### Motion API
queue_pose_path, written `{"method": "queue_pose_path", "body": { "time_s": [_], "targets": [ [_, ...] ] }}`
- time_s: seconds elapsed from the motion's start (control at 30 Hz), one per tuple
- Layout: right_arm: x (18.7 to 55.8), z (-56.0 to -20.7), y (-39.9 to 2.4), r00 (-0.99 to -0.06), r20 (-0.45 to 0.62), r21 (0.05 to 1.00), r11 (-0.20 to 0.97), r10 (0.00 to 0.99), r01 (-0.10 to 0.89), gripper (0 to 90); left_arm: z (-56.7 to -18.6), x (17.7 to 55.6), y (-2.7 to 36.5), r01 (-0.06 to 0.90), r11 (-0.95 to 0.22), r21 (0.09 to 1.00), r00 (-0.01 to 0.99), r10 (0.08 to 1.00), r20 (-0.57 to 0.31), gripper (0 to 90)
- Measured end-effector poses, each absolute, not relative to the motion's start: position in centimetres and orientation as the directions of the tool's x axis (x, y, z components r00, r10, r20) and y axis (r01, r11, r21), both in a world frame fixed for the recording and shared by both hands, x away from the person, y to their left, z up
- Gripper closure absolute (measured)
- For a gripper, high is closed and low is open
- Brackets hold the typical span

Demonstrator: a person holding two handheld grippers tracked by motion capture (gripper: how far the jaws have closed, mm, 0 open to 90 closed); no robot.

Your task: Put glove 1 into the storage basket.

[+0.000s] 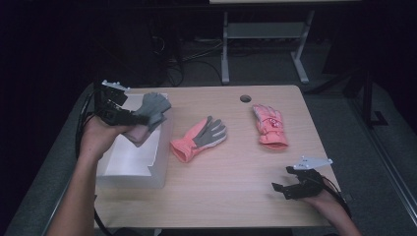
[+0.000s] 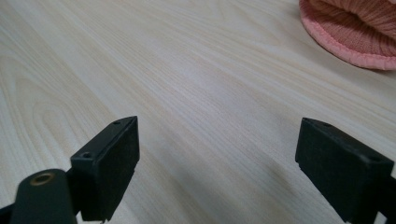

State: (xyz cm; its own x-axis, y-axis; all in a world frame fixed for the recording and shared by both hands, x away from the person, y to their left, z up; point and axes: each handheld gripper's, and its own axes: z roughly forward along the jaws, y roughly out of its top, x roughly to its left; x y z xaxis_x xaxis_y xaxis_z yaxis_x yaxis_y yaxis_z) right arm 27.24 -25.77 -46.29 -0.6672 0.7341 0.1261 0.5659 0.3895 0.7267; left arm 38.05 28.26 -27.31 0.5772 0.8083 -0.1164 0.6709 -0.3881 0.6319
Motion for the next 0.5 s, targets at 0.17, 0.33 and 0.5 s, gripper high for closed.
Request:
{"method": "queue_pose_path", "body": {
  "time_s": [0.17, 0.33, 0.5],
  "targets": [
    [27.2, -46.3, -25.9, -0.667, 0.125, 0.723, 0.393, 0.734, 0.568, 13.3, -29.2, 38.9, 29.9, 0.712, -0.357, 0.605, 0.509, 0.856, -0.094, 63.9],
    [27.3, -46.3, -25.9, -0.670, 0.123, 0.726, 0.394, 0.732, 0.564, 13.3, -31.6, 40.1, 30.9, 0.743, -0.338, 0.577, 0.468, 0.880, -0.087, 63.9],
    [27.3, -46.4, -25.8, -0.669, 0.122, 0.724, 0.395, 0.733, 0.565, 13.3, -33.9, 41.3, 31.7, 0.771, -0.317, 0.552, 0.429, 0.900, -0.083, 63.8]
  ]
}}
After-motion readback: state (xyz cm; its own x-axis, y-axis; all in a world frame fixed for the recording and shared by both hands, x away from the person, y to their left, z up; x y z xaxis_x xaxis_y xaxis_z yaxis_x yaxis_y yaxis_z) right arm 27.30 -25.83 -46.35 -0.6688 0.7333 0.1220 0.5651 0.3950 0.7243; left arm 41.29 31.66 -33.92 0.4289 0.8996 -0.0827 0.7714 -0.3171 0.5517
